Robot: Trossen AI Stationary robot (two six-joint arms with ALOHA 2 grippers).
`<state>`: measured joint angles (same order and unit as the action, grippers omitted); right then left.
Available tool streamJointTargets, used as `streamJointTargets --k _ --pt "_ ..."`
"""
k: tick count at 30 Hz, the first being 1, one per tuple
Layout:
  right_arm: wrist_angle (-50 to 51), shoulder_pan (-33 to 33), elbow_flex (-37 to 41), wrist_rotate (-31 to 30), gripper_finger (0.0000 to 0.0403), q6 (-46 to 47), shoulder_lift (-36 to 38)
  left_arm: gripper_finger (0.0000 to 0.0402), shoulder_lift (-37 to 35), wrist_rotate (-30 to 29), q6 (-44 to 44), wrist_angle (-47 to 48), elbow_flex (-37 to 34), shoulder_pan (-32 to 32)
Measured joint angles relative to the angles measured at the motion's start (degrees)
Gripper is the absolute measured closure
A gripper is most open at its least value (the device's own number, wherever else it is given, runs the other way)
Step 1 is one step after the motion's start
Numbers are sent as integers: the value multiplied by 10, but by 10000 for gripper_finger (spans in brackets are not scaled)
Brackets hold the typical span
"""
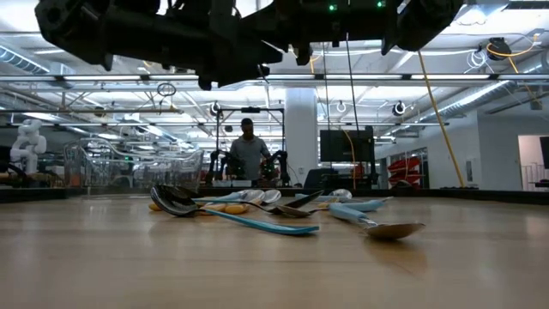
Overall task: Sort silverware by color (type)
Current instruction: Put the blue spoon into the top left transparent bin
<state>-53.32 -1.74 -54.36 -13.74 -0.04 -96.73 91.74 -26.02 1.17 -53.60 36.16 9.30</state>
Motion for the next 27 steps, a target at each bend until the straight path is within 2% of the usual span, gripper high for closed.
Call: streamJointTargets --k 3,6,21,25,27 --pt "0 0 0 -6 386 -7 0 142 9 -24 -2 -1 8 0" --pt "3 0 0 -21 386 -18 0 163 9 -50 -2 0 8 0" --pt "14 0 0 -27 385 -26 0 350 9 -64 -15 28 8 -7" --pt "30 -1 0 -23 385 -28 0 387 9 -70 -18 36 7 -8" --pt "37 -1 0 -24 385 -29 0 393 8 -69 -19 43 7 -8"
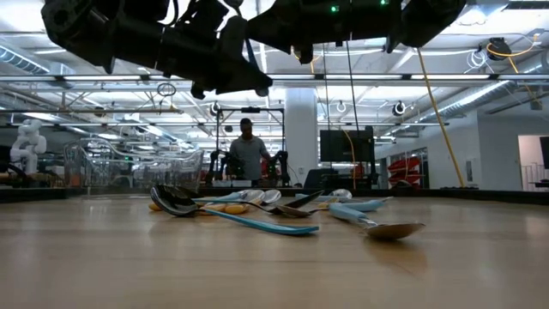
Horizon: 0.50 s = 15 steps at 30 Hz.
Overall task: Sort silverware by color (type)
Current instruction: Put the blue spoon into the top left transparent bin
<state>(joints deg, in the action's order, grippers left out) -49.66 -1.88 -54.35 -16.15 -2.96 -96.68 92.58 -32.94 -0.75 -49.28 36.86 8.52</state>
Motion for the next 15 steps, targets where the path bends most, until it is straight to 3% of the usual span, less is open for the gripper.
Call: streamJointTargets --k 6,15 --pt "26 0 0 4 374 5 0 395 -15 4 -14 56 0 0" --pt "64 1 0 36 327 9 5 397 -101 43 -63 232 0 1"
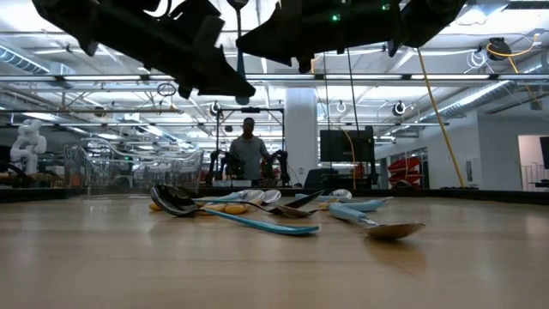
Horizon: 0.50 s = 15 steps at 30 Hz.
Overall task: Sort silverware by color (type)
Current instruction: Put the blue spoon into the top left transparent bin
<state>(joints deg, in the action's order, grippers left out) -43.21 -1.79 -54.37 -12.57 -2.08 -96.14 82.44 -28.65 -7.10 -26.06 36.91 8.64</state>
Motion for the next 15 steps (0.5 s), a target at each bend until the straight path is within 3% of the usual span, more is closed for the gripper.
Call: streamJointTargets --k 10,15 --pt "-3 24 -2 77 303 -1 0 398 -48 66 -34 112 0 -11" --pt "-2 30 -11 80 303 -1 0 398 -48 81 -50 130 0 -27"
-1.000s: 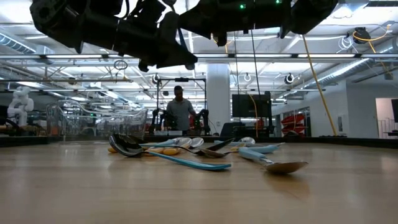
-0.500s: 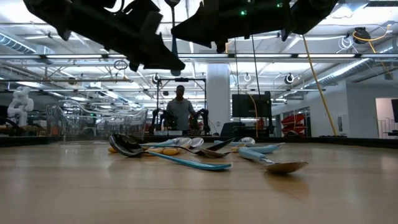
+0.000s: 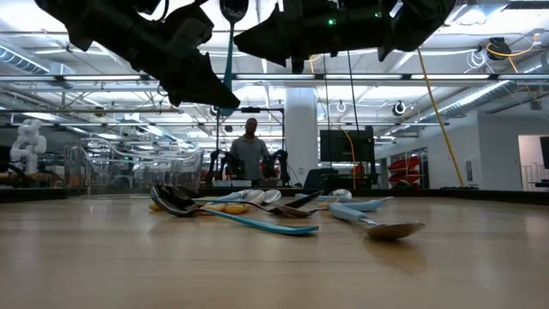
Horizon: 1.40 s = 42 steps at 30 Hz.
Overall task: Sort silverware by color (type)
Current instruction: Put the blue spoon into the top left transparent bin
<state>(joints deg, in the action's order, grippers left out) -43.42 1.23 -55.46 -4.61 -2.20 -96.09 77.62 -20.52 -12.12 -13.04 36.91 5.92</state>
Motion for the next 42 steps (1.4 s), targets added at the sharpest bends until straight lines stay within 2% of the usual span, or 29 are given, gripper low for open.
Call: streamJointTargets --k 7,25,31,36,42 --pt "3 0 -3 33 303 0 0 398 0 0 -6 9 0 -8" --pt "7 0 -3 34 303 5 0 398 0 26 -2 -7 0 -17" --pt "3 1 -3 34 321 7 0 398 0 29 8 -5 0 -17" --pt "2 1 -3 35 341 13 0 398 0 57 13 -6 0 -22" --pt "0 2 -3 67 345 16 -4 398 0 69 15 -6 0 -23"
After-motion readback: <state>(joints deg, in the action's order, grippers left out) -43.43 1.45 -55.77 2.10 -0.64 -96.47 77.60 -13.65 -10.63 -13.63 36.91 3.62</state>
